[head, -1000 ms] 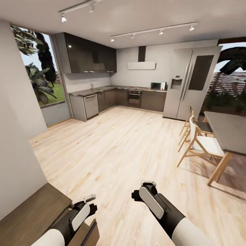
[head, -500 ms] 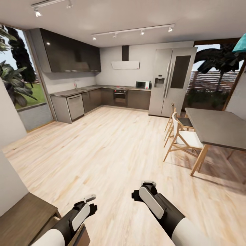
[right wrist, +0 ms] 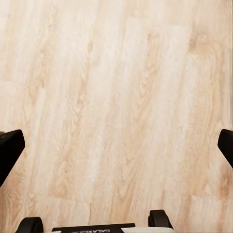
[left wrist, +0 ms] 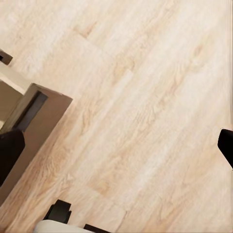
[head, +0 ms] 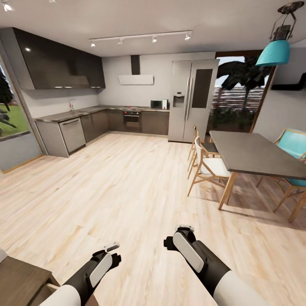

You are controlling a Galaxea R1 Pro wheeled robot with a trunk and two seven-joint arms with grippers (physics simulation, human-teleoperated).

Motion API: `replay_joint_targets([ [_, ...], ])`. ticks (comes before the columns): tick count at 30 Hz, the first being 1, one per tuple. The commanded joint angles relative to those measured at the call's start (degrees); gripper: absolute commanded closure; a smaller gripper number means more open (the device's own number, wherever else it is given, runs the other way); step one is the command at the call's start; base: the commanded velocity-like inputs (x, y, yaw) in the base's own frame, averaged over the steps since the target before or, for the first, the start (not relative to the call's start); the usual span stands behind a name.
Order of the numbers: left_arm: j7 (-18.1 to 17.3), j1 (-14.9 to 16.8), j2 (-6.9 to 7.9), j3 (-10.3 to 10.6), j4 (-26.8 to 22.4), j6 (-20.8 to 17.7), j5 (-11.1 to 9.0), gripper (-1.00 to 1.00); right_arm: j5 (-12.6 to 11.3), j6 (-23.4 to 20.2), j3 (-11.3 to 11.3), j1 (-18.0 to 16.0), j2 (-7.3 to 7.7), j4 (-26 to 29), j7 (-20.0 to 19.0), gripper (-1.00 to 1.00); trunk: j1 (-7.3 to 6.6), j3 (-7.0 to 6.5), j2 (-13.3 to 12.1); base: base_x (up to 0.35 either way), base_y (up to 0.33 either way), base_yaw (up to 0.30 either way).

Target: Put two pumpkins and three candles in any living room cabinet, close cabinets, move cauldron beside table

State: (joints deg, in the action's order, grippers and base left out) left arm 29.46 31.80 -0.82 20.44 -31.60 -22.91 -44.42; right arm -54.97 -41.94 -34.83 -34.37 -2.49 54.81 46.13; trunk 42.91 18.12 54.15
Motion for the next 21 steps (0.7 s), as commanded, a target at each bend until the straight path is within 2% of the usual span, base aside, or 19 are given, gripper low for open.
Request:
replay_joint_targets([
  [1, 0.51, 0.03, 0.05, 0.31, -0.13, -0.11, -0.49, -1.00, -0.48, -0.07, -0.14, -0.08, 0.00, 0.03, 0.54, -1.00, 0.01, 0.10, 0.06, 0.000, 0.000, -0.278],
  [21, 0.51, 0.03, 0.03, 0.41, -0.13, -0.11, -0.49, -1.00, -0.48, -0.07, -0.15, -0.08, -0.04, 0.03, 0.54, -1.00, 0.01, 0.54, 0.06, 0.000, 0.000, -0.278],
])
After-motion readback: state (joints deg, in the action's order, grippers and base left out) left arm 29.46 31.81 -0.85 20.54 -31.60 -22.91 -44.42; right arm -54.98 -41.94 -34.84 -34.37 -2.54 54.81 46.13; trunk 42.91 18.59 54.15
